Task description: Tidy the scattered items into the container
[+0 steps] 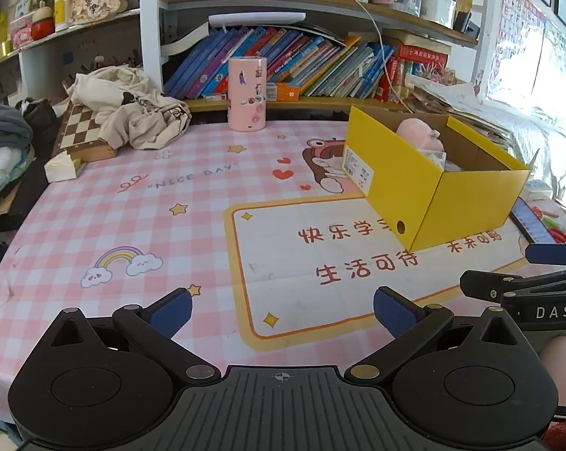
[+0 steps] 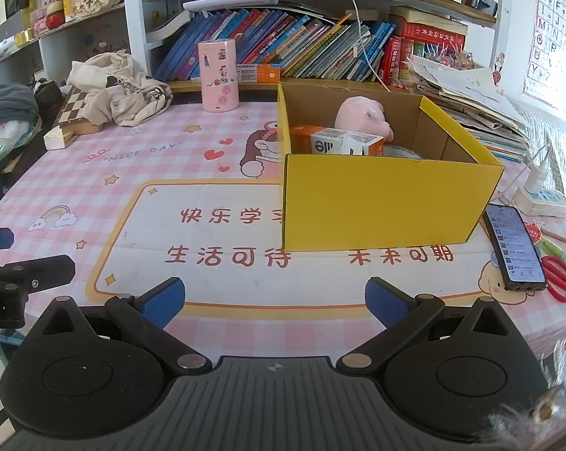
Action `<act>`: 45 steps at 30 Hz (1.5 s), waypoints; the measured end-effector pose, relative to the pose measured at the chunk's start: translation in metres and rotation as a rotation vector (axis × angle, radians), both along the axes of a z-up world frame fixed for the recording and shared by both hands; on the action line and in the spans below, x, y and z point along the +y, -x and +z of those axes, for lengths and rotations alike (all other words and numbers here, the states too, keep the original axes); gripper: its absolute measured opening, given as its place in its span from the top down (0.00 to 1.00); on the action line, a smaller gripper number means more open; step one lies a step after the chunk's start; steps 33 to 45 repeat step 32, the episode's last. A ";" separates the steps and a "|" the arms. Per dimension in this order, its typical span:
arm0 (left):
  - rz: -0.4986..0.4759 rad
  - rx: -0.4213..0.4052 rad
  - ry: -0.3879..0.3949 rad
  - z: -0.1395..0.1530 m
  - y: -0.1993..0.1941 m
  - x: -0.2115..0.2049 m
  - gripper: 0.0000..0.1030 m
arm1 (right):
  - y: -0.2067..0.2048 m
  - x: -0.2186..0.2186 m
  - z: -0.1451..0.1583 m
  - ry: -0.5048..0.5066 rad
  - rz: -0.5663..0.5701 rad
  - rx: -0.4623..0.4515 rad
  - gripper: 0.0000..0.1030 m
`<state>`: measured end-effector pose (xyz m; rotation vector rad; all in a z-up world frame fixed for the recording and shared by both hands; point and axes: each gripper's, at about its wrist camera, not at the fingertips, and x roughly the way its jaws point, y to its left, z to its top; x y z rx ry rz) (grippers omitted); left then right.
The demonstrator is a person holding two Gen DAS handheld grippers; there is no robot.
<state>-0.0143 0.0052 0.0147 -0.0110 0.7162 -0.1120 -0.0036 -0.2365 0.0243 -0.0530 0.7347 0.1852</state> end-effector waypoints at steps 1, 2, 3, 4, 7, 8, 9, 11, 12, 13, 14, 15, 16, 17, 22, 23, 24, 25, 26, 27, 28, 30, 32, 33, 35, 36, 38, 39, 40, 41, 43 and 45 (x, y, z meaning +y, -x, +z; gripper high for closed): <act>0.000 0.000 0.001 0.000 0.000 0.000 0.00 | 0.000 0.000 0.000 0.000 0.000 0.000 0.00; -0.001 0.000 0.001 0.000 0.000 0.000 0.00 | 0.000 0.000 0.000 0.000 0.000 0.000 0.00; -0.001 -0.001 0.001 0.000 0.000 -0.001 0.00 | 0.000 0.000 0.000 0.000 0.000 0.001 0.00; -0.003 -0.001 0.001 0.000 0.000 -0.001 0.00 | 0.000 0.000 0.000 0.000 0.000 0.001 0.00; -0.007 0.000 0.003 0.001 0.000 -0.001 0.00 | 0.002 0.001 0.000 0.001 -0.001 0.002 0.00; -0.008 0.000 0.004 0.001 0.000 -0.001 0.00 | 0.002 0.001 0.000 0.002 -0.001 0.003 0.00; -0.010 0.001 0.006 0.001 0.000 -0.001 0.00 | 0.002 0.001 0.000 0.002 -0.001 0.003 0.00; -0.012 0.001 0.006 0.001 0.000 -0.001 0.00 | 0.002 0.001 0.000 0.002 -0.001 0.003 0.00; -0.013 0.001 0.006 0.001 0.000 -0.001 0.00 | 0.002 0.001 0.000 0.002 -0.001 0.003 0.00; -0.014 0.000 0.006 0.001 0.000 -0.001 0.00 | 0.002 0.002 0.000 0.003 0.000 0.004 0.00; -0.015 -0.001 0.006 0.001 0.000 -0.001 0.00 | 0.002 0.002 0.000 0.003 0.000 0.005 0.00; -0.015 -0.001 0.007 0.001 0.000 -0.001 0.00 | 0.002 0.002 0.000 0.004 0.001 0.005 0.00; -0.015 0.001 0.009 0.001 0.000 -0.001 0.00 | 0.002 0.002 0.000 0.004 0.001 0.006 0.00; -0.015 0.003 0.013 0.000 0.000 -0.001 0.00 | 0.002 0.002 0.000 0.004 0.000 0.006 0.00; 0.004 0.009 0.015 -0.001 0.000 -0.001 0.00 | 0.003 0.003 -0.002 0.006 0.002 0.011 0.00; 0.009 0.008 0.018 -0.001 0.001 0.000 0.00 | 0.002 0.003 -0.002 0.006 0.002 0.012 0.00; 0.012 0.008 0.022 -0.001 0.000 0.000 0.00 | 0.001 0.003 -0.002 0.006 0.002 0.014 0.00; 0.014 0.009 0.028 -0.001 0.000 0.001 0.00 | 0.001 0.003 -0.002 0.007 0.002 0.015 0.00; 0.015 0.009 0.033 -0.001 0.000 0.001 0.00 | 0.000 0.003 -0.003 0.007 0.003 0.016 0.00; 0.015 0.009 0.036 -0.002 0.000 0.002 0.00 | 0.000 0.003 -0.003 0.008 0.003 0.018 0.00; 0.014 0.008 0.039 -0.002 0.001 0.002 0.00 | -0.001 0.003 -0.003 0.008 0.004 0.020 0.00; 0.010 0.006 0.043 -0.002 0.000 0.001 0.00 | -0.001 0.003 -0.004 0.010 0.006 0.024 0.00; 0.006 0.006 0.046 -0.002 0.000 0.001 0.00 | -0.002 0.005 -0.004 0.012 0.010 0.029 0.00; 0.006 0.006 0.046 -0.002 0.000 0.001 0.00 | -0.002 0.005 -0.004 0.012 0.010 0.029 0.00; 0.006 0.006 0.046 -0.002 0.000 0.001 0.00 | -0.002 0.005 -0.004 0.012 0.010 0.029 0.00; 0.006 0.006 0.046 -0.002 0.000 0.001 0.00 | -0.002 0.005 -0.004 0.012 0.010 0.029 0.00; 0.006 0.006 0.046 -0.002 0.000 0.001 0.00 | -0.002 0.005 -0.004 0.012 0.010 0.029 0.00; 0.006 0.006 0.046 -0.002 0.000 0.001 0.00 | -0.002 0.005 -0.004 0.012 0.010 0.029 0.00; 0.006 0.006 0.046 -0.002 0.000 0.001 0.00 | -0.002 0.005 -0.004 0.012 0.010 0.029 0.00; 0.006 0.006 0.046 -0.002 0.000 0.001 0.00 | -0.002 0.005 -0.004 0.012 0.010 0.029 0.00; 0.006 0.006 0.046 -0.002 0.000 0.001 0.00 | -0.002 0.005 -0.004 0.012 0.010 0.029 0.00; 0.006 0.006 0.046 -0.002 0.000 0.001 0.00 | -0.002 0.005 -0.004 0.012 0.010 0.029 0.00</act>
